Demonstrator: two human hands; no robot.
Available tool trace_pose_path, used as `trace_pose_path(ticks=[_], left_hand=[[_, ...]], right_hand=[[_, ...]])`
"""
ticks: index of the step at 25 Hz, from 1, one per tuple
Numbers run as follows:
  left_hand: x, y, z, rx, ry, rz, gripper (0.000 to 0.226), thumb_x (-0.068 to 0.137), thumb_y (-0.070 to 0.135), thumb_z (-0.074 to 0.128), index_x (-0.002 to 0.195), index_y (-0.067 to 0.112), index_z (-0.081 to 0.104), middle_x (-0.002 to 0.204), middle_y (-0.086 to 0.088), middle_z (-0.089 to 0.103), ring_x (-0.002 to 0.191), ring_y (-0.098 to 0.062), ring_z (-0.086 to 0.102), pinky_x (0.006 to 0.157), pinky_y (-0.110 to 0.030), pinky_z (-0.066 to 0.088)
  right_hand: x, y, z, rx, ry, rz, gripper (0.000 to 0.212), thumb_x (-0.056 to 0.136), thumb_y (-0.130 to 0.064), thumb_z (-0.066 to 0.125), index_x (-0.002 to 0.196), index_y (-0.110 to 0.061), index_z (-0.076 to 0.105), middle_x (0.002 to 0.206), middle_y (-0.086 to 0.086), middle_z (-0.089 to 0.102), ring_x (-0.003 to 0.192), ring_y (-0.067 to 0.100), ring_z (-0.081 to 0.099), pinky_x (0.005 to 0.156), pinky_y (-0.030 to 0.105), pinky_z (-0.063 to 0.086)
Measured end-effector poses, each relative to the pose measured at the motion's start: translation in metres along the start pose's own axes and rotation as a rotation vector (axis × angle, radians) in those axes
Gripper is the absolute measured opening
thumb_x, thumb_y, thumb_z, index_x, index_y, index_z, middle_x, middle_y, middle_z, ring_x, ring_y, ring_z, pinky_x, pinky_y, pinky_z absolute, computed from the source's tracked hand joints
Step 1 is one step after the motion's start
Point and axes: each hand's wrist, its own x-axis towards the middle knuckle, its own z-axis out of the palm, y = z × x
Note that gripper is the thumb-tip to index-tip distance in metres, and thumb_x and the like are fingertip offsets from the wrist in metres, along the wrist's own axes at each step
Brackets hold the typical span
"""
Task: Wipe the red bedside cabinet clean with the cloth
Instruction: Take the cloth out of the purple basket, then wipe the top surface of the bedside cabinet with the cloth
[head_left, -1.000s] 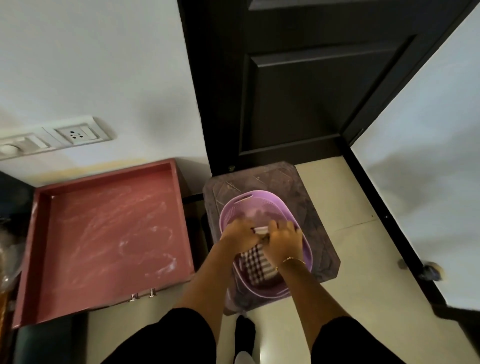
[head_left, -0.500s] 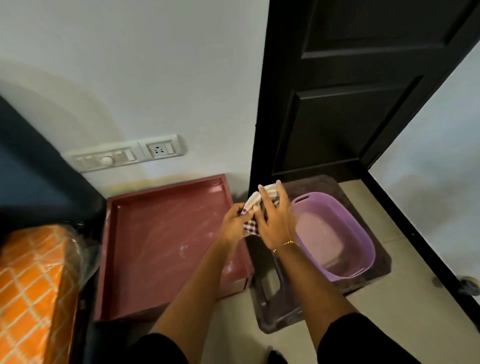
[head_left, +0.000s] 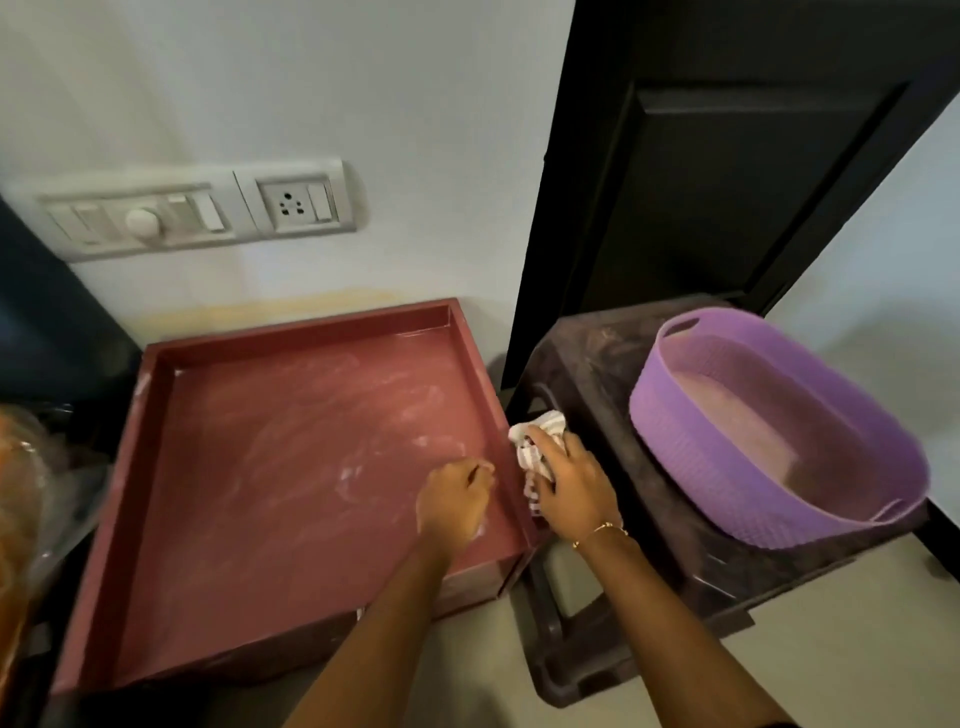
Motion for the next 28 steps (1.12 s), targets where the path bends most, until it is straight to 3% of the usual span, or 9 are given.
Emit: trace_pose_path(ticks=[2,6,8,10,13,17,20,24,28], left_hand=[[0.024,-0.029,0.020,0.363,0.081,0.244,0.027,0.093,0.016,0.042,0.100,0.008,0.066,0.098,-0.012,0.067,0.091,-0.028,0.061,0.076,-0.035,0.046],[0.070,-0.057,0.048,0.546,0.135,0.516,0.029,0.093,0.018,0.039,0.113,0.011,0.059,0.114,-0.009,0.063,0.103,-0.029,0.056,0.089,-0.037,0.041],[0.084,-0.058,0.056,0.592,0.195,0.516,0.026,0.093,0.020,0.039,0.105,0.009,0.059,0.111,-0.012,0.064,0.101,-0.031,0.057,0.086,-0.038,0.041],[0.087,-0.061,0.061,0.649,0.259,0.507,0.028,0.094,0.024,0.037,0.104,0.008,0.058,0.109,-0.015,0.063,0.100,-0.032,0.057,0.085,-0.039,0.042],[0.088,-0.069,0.067,0.672,0.288,0.581,0.032,0.096,0.025,0.033,0.109,0.007,0.056,0.114,-0.015,0.061,0.106,-0.031,0.055,0.098,-0.039,0.036],[0.088,-0.072,0.068,0.659,0.272,0.626,0.037,0.097,0.023,0.030,0.124,0.004,0.046,0.132,-0.015,0.050,0.131,-0.029,0.037,0.120,-0.042,0.010],[0.084,-0.070,0.069,0.676,0.251,0.628,0.050,0.098,0.023,0.026,0.143,0.001,0.023,0.151,-0.015,0.028,0.145,-0.029,0.013,0.120,-0.042,0.000],[0.080,-0.071,0.067,0.639,0.201,0.633,0.054,0.099,0.022,0.024,0.148,0.004,0.007,0.157,-0.012,0.012,0.147,-0.026,0.002,0.120,-0.038,-0.001],[0.081,-0.072,0.067,0.624,0.180,0.637,0.054,0.100,0.022,0.024,0.148,0.005,0.005,0.158,-0.011,0.009,0.147,-0.025,0.001,0.120,-0.036,-0.001]], right_hand=[[0.009,0.018,0.026,0.100,-0.049,-0.001,0.057,0.091,-0.023,0.057,0.142,-0.035,0.034,0.139,0.007,0.044,0.117,0.028,0.051,0.096,0.036,0.045],[0.016,0.033,0.061,0.296,0.097,-0.062,0.056,0.084,-0.035,0.066,0.136,-0.031,0.046,0.124,0.007,0.058,0.109,0.024,0.059,0.088,0.031,0.050],[0.027,0.037,0.068,0.273,0.260,-0.088,0.044,0.084,-0.036,0.065,0.126,-0.028,0.057,0.107,0.012,0.068,0.096,0.029,0.065,0.082,0.037,0.054],[0.040,0.044,0.071,0.345,0.351,-0.040,0.029,0.086,-0.034,0.063,0.113,-0.021,0.064,0.093,0.013,0.071,0.087,0.028,0.066,0.078,0.031,0.052],[0.041,0.054,0.076,0.548,0.315,-0.077,0.027,0.085,-0.041,0.062,0.104,-0.023,0.064,0.085,-0.002,0.067,0.081,0.015,0.059,0.079,0.029,0.044],[0.010,0.071,0.086,0.882,0.035,-0.188,0.053,0.066,-0.050,0.068,0.117,-0.039,0.055,0.109,-0.009,0.068,0.100,0.009,0.065,0.090,0.031,0.051],[0.009,0.068,0.081,0.862,0.113,-0.211,0.033,0.084,-0.031,0.064,0.115,-0.035,0.057,0.114,-0.003,0.067,0.106,0.014,0.064,0.096,0.033,0.051],[0.015,0.053,0.073,0.652,0.239,-0.160,0.047,0.090,-0.023,0.061,0.133,-0.020,0.043,0.118,-0.001,0.062,0.106,0.015,0.060,0.094,0.032,0.049],[0.008,0.055,0.068,0.642,0.081,-0.222,0.049,0.089,-0.019,0.062,0.128,-0.025,0.032,0.113,-0.009,0.055,0.103,0.007,0.055,0.084,0.015,0.045]])
